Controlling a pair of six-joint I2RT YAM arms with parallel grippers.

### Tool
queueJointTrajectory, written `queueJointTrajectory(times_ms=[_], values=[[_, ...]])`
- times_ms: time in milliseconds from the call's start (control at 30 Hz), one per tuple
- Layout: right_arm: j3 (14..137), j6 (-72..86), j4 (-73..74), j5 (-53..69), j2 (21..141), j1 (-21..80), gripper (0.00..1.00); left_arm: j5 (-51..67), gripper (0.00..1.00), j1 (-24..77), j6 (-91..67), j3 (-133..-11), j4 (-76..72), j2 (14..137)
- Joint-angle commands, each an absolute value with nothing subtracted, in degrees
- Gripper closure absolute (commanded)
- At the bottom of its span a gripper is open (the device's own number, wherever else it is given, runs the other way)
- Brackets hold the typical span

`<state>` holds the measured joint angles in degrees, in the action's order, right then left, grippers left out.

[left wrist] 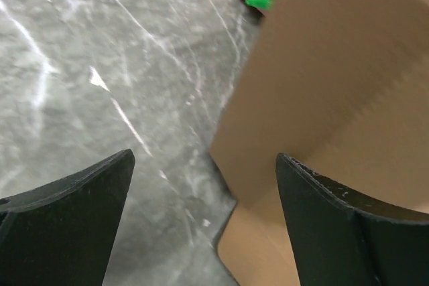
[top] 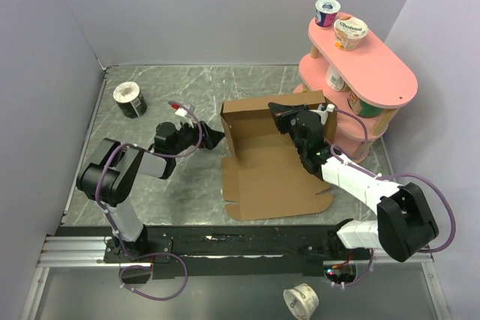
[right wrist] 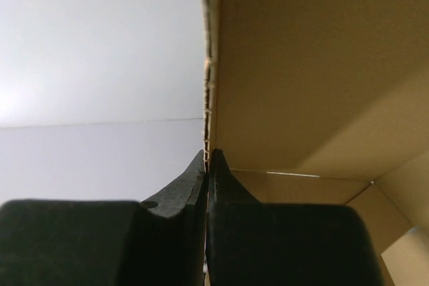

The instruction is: Fold the paper box

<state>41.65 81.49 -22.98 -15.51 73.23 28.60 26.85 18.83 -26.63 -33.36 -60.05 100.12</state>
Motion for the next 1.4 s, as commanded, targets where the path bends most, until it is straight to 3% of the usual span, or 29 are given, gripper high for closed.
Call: queueJointTrajectory(times_ms=[0,333,867,1000,1367], values=[[39.6,80.3,-26.9,-18.4,71.8,28.2,1.0,26.6,0.07,21.4,-25.9,-32.1,-68.7,99.8],[39.8,80.2,-24.9,-18.4,71.2,28.2,1.0,24.8,0.01,25.0,-26.3,-28.7,-78.5,97.4],[39.7,80.2,-23.6,-18.4,70.2,28.3,1.0,26.6,0.04,26.1,-25.0,-35.5,-77.4,100.4],[39.6,80.2,-23.4,-18.4,70.2,28.3,1.0,23.6,0.03,27.7,-22.4,-37.2,-73.7,100.9],[38.9,81.2,-23.7,-16.7,70.8,28.3,1.0,0.2,0.01,34.4,-19.7,-40.0,-66.6,102.4]])
